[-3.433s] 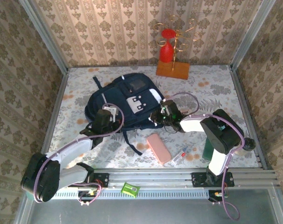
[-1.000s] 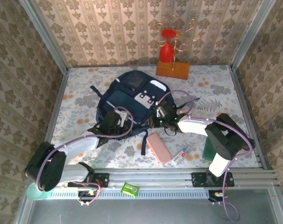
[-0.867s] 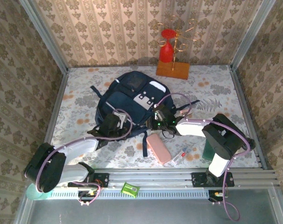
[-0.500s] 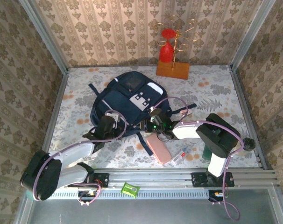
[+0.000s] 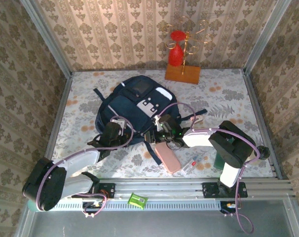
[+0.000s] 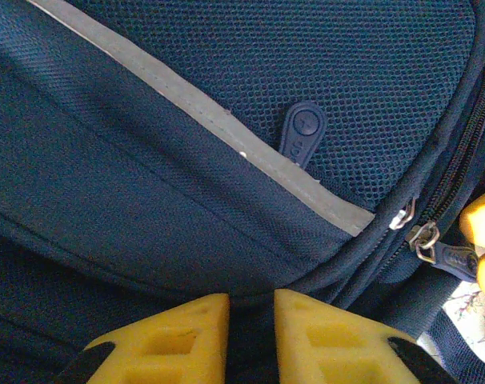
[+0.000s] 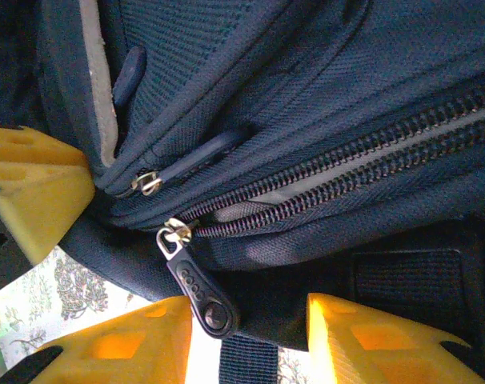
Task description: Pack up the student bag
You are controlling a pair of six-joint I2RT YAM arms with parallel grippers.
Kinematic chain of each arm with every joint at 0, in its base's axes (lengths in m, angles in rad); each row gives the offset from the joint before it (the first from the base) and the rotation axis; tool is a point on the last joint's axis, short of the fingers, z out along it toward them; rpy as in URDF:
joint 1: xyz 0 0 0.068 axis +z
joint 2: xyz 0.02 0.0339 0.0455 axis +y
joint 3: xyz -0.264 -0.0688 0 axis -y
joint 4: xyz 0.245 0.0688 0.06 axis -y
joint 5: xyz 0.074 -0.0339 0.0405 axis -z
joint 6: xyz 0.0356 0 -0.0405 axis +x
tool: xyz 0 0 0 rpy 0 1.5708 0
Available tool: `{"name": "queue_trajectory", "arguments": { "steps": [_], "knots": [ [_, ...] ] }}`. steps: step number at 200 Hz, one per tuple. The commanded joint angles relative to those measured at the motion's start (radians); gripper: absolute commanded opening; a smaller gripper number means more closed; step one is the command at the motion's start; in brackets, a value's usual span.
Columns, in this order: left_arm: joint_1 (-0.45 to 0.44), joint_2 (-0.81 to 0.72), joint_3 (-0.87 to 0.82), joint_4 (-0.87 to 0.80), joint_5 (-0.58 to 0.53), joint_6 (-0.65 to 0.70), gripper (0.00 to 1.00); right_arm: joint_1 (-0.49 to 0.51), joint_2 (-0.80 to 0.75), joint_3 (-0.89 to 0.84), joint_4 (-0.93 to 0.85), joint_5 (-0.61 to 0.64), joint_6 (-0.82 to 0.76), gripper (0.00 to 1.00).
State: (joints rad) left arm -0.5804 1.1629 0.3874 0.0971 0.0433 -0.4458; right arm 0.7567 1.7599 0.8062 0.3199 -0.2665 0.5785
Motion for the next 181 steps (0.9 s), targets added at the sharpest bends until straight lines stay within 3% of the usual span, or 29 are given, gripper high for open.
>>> {"name": "queue_trajectory", "arguments": {
  "steps": [1,68,181],
  "knots": [
    [0.008,0.02,-0.013,-0.036,0.018,-0.001,0.22,0.01,-0.001,0.033,-0.057,-0.058,-0.055,0.44],
    [0.008,0.02,-0.011,-0.036,0.018,0.001,0.22,0.013,0.031,0.091,-0.091,-0.129,-0.081,0.42],
    [0.008,0.015,-0.029,-0.023,0.018,0.004,0.22,0.022,0.119,0.137,-0.151,-0.101,-0.104,0.39]
  ]
}}
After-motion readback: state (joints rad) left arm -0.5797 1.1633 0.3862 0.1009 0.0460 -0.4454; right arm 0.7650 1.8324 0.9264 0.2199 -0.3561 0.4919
